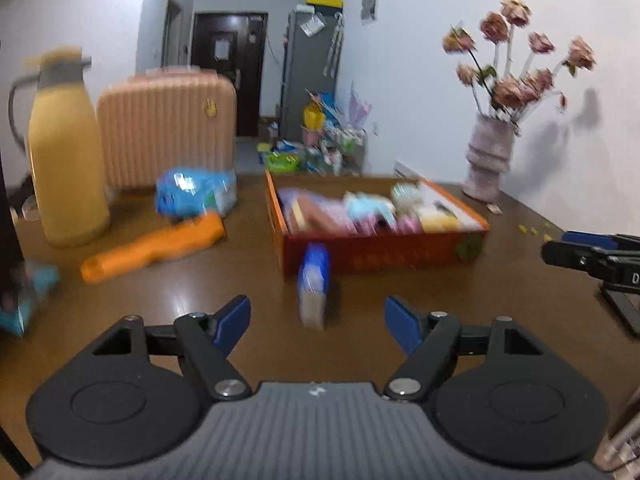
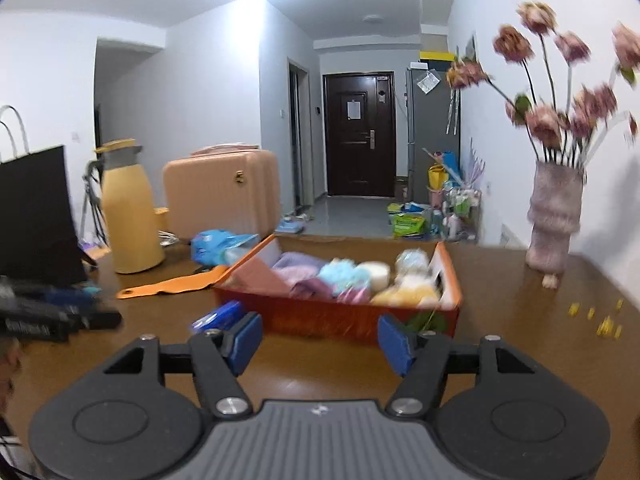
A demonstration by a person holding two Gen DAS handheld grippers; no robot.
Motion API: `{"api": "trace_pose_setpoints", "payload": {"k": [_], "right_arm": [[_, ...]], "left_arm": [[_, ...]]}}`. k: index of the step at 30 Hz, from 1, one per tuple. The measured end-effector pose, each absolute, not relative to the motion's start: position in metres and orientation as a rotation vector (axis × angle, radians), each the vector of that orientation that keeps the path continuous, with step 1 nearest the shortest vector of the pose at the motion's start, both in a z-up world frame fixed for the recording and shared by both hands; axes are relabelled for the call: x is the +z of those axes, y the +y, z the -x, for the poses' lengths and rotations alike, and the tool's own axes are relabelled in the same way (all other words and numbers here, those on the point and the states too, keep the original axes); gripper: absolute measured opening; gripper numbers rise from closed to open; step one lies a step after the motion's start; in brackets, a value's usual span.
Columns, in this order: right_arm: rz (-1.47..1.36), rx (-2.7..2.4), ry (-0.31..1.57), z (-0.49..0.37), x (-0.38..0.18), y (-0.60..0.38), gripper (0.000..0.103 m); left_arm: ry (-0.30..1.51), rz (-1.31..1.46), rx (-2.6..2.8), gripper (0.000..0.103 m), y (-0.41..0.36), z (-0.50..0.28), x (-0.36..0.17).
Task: Organize soft objects
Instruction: 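Close both grippers on the blue milk carton and lift it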
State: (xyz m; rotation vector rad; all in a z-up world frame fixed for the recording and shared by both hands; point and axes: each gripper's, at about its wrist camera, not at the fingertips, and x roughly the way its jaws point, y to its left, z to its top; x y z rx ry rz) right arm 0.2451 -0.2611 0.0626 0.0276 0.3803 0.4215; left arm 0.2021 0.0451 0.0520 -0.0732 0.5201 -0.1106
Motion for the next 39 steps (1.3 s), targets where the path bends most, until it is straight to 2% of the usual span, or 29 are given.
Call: {"api": "trace_pose_setpoints", "payload": {"k": [4, 9, 14, 19, 23, 26, 29, 33, 35, 37, 38, 39], "right_arm": [[-0.120, 0.389, 0.404, -0.209, 0.030, -0.275, 0.068], [-0.104, 0.351, 0.430, -0.202, 0.014, -0.279, 0.070], [-0.106, 0.339, 0.437, -0.222, 0.005, -0.270, 0.070], [-0.069, 0.353, 0.475, -0.243, -0.004, -0.256, 0.070], [-0.069, 0.348, 0.486, -0.253, -0.008, -0.254, 0.070], [-0.072, 0.334, 0.504, -0.260, -0.012, -0.255, 0.070], [-0.074, 0.323, 0.513, -0.264, -0.015, -0.256, 0.070], [-0.099, 0.317, 0.499, -0.265, -0.012, -0.265, 0.070], [-0.122, 0.318, 0.494, -0.265, -0.010, -0.270, 0.070], [-0.141, 0.342, 0.503, -0.265, -0.009, -0.271, 0.070], [-0.150, 0.359, 0.510, -0.265, -0.010, -0.270, 0.070], [-0.155, 0.378, 0.520, -0.265, -0.011, -0.268, 0.070]], "left_arm": [[0.577, 0.151, -0.064, 0.076, 0.047, -0.171, 0.018], [0.572, 0.135, -0.073, 0.076, 0.051, -0.174, 0.017], [0.501, 0.090, -0.061, 0.076, 0.040, -0.215, 0.016], [0.415, -0.085, 0.020, 0.072, 0.015, -0.275, -0.003], [0.449, -0.085, -0.014, 0.054, 0.011, -0.313, -0.014], [0.509, 0.031, -0.078, 0.025, 0.023, -0.333, -0.020], [0.546, 0.102, -0.170, 0.024, 0.026, -0.324, -0.013], [0.704, 0.431, -0.540, 0.026, 0.028, -0.296, -0.011], [0.719, 0.465, -0.575, 0.027, 0.027, -0.284, -0.016], [0.718, 0.405, -0.516, 0.045, 0.027, -0.279, -0.023], [0.725, 0.387, -0.466, 0.059, 0.029, -0.278, -0.026], [0.727, 0.385, -0.416, 0.060, 0.033, -0.278, -0.028]]}}
